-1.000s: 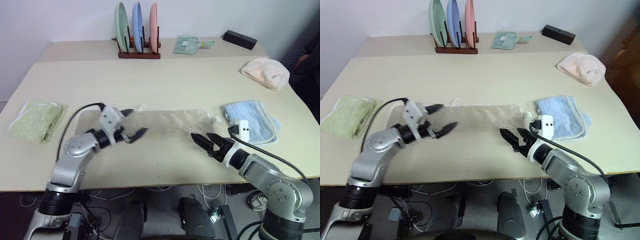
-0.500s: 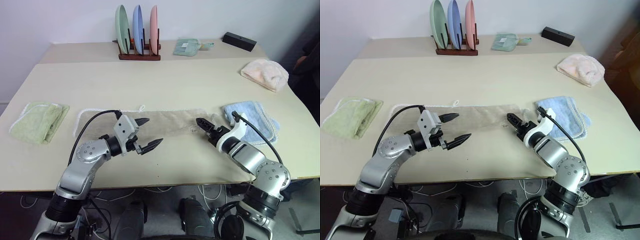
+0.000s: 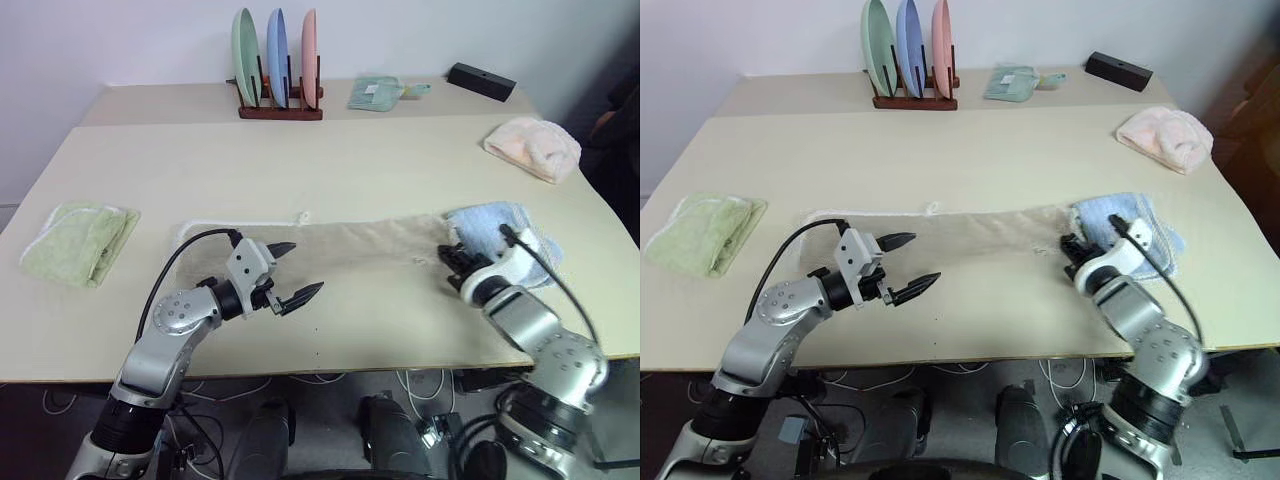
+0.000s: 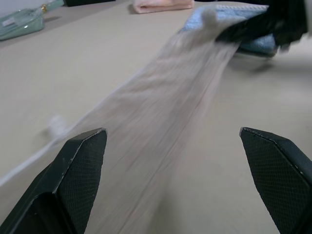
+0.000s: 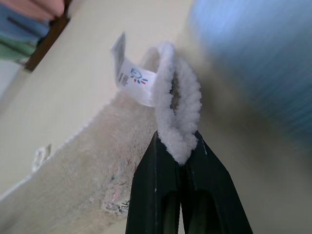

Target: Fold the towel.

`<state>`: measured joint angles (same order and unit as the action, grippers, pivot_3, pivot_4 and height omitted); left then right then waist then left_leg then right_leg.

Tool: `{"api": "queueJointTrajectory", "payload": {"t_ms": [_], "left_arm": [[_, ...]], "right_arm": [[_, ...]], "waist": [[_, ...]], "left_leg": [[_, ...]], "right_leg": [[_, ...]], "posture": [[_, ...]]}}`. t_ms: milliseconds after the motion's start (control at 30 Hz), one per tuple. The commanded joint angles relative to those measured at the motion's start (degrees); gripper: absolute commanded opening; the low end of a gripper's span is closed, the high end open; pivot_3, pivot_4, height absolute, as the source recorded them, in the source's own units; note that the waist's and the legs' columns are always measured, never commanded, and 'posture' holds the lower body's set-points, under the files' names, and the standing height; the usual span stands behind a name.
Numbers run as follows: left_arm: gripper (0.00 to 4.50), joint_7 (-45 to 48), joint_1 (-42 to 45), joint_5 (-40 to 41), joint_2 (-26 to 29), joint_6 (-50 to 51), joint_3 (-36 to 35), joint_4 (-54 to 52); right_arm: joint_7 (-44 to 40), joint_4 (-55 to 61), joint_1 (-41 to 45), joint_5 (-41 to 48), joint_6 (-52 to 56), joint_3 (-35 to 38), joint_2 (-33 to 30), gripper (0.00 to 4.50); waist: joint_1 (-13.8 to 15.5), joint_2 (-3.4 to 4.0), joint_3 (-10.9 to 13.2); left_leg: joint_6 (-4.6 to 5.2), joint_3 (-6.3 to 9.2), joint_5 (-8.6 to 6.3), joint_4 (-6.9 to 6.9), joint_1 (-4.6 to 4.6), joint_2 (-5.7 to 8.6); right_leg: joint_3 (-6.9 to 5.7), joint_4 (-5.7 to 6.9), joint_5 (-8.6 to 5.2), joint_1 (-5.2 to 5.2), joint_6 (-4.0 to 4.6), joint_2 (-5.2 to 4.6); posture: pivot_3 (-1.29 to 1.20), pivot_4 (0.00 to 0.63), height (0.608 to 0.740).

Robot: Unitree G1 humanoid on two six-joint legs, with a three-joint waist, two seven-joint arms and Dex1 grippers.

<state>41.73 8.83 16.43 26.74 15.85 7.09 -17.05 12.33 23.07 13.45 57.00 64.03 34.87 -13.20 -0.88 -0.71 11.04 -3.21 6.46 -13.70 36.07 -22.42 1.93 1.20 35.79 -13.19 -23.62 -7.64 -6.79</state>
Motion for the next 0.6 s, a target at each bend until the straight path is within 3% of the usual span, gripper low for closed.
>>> {"api": "queueJointTrajectory", "payload": {"t_ms": [33, 133, 233, 467, 600], "left_arm": [[4.49, 0.6, 0.9, -0.1, -0.6, -1.7, 0.1, 0.6], [4.49, 1.1, 2.5, -0.9, -1.2, -2.4, 1.1, 2.3], [4.49, 1.0, 3.5, -1.3, -1.8, -2.6, 1.3, 3.1], [4.49, 0.2, 2.0, -1.7, -1.7, -3.0, 0.0, 2.6], [4.49, -0.3, 0.8, -1.9, -1.6, -2.8, -0.2, 1.4]], "right_arm": [[-6.1, 5.7, -2.0, -2.7, 0.4, -4.6, -10.1, 0.03], [-13.9, 8.2, -1.1, -10.0, -1.7, -16.3, -22.3, 0.03], [-18.3, 8.6, 1.4, -14.5, -4.2, -25.0, -26.1, 0.03], [-24.4, 6.0, 8.9, -24.5, -7.9, -44.3, -23.2, 0.03], [-27.0, 3.7, 11.3, -29.5, -9.8, -50.6, -21.0, 0.03]], "waist": [[-0.1, 0.02, 0.0], [-0.4, 0.09, 0.0], [-0.3, 0.05, 0.0], [0.0, 0.03, 0.0], [0.1, 0.03, 0.0]], "left_leg": [[0.01, 0.00, 0.00, -0.01, 0.01, 0.00], [0.06, -0.06, -0.03, -0.02, 0.00, -0.02], [0.08, -0.05, -0.05, -0.03, 0.01, -0.15], [0.12, -0.05, -0.07, -0.01, -0.11, -0.14], [0.12, -0.05, -0.07, -0.02, -0.10, -0.14]], "right_leg": [[0.00, 0.00, -0.01, 0.00, 0.01, 0.00], [0.02, -0.12, -0.03, 0.01, 0.01, 0.01], [-0.05, -0.22, -0.03, 0.05, 0.01, 0.12], [-0.08, -0.55, 0.07, 0.12, -0.13, 0.10], [-0.09, -0.55, 0.08, 0.11, -0.14, 0.10]], "posture": [[0.00, 0.150, 0.740], [0.00, 0.150, 0.740], [0.00, 0.150, 0.740], [0.00, 0.150, 0.740], [0.00, 0.150, 0.740]]}}
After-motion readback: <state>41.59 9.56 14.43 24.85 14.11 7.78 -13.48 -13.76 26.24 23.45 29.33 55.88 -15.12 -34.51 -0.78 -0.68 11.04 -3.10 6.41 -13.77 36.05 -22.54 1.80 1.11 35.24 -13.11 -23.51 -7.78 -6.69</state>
